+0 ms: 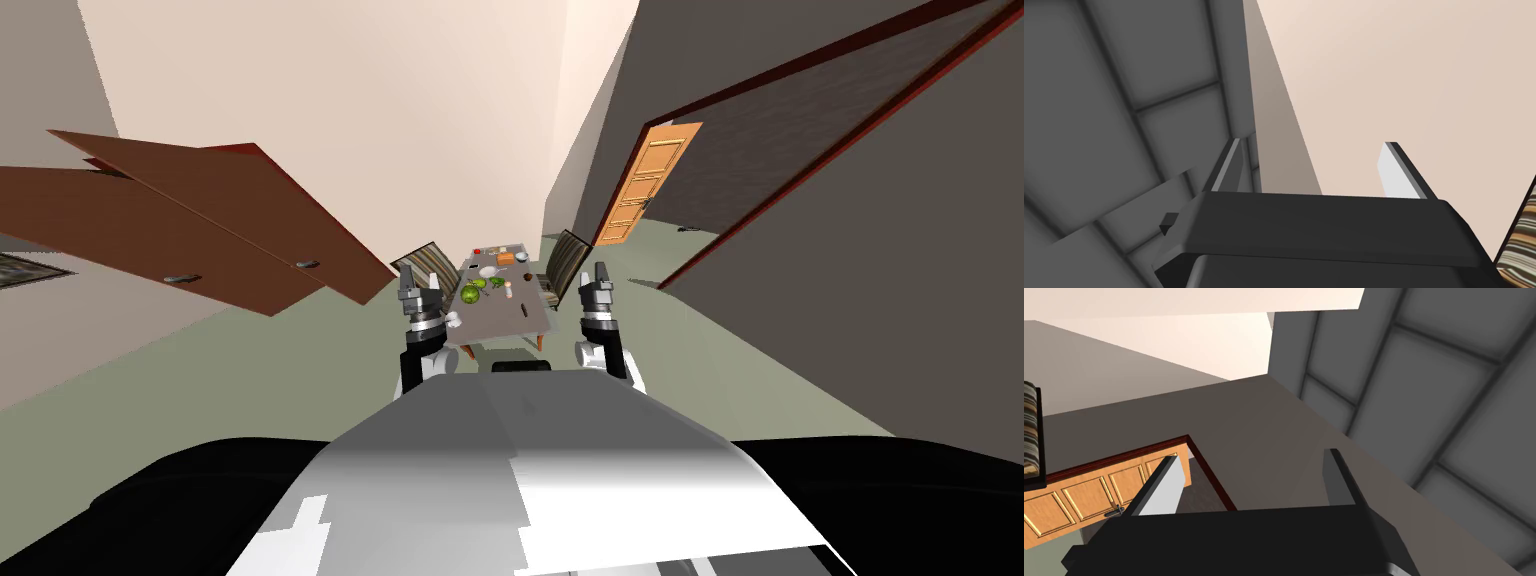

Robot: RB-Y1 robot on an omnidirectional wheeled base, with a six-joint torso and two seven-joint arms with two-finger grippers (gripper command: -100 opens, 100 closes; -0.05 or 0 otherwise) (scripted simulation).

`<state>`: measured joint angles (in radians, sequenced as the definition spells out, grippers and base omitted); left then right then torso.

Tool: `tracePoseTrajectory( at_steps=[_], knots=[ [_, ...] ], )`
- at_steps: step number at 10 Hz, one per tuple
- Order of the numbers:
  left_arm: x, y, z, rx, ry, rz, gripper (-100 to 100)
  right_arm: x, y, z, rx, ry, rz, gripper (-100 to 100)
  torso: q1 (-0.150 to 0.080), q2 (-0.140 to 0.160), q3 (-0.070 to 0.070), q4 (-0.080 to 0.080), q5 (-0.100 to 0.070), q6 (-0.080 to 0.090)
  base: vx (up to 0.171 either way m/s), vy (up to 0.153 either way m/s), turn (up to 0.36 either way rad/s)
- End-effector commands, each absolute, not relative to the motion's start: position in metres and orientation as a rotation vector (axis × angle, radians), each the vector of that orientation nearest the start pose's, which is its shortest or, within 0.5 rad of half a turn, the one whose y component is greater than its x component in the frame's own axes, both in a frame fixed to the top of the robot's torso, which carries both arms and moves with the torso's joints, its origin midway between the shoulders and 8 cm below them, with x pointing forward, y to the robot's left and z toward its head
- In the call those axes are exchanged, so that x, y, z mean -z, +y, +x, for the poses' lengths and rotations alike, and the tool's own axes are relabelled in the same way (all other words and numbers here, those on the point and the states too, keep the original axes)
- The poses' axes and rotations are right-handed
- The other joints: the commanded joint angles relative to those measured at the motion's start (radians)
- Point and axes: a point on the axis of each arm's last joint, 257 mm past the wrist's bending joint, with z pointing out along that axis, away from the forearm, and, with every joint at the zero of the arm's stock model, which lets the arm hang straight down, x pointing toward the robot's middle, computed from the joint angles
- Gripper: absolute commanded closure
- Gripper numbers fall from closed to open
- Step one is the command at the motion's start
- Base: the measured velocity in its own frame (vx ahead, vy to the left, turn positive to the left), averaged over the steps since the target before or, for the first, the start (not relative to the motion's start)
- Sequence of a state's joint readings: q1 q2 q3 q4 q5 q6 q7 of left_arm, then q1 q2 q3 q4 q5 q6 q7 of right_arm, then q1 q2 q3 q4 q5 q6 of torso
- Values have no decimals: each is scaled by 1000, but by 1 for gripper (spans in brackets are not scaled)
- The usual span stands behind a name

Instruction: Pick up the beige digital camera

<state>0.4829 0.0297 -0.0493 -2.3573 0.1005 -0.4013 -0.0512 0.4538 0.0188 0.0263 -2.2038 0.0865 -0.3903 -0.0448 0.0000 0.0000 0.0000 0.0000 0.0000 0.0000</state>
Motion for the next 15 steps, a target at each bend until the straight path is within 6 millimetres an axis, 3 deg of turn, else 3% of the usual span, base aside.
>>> tracePoseTrajectory(
  at_steps=[1,3,6,7,9,12,15],
  knots=[
    [-45,267,347,1380,601,-690,0,25,-263,386,-1275,778,741,-100,0,0,0,0,0,0,-20,-5,99],
    [-45,267,347,1380,601,-690,0,42,-264,395,-1227,853,726,-100,0,2,1,0,0,0,-56,2,167],
    [-45,267,347,1380,601,-690,0,84,-275,415,-1118,986,727,-100,-1,6,3,1,0,0,-93,-3,261],
    [-45,267,347,1380,601,-690,0,84,-275,415,-1111,988,722,-100,-1,7,4,1,0,0,-68,-11,83],
    [-45,267,347,1380,601,-690,0,117,-288,430,-1024,1080,734,-100,-1,4,3,1,0,0,-79,1,264],
    [-45,267,347,1380,601,-690,0,140,-298,438,-948,1143,733,-100,-1,4,2,1,0,0,-62,4,188],
    [-45,267,347,1380,602,-690,0,180,-320,450,-828,1248,747,-100,-1,3,2,1,0,0,-59,8,219]
  ],
)
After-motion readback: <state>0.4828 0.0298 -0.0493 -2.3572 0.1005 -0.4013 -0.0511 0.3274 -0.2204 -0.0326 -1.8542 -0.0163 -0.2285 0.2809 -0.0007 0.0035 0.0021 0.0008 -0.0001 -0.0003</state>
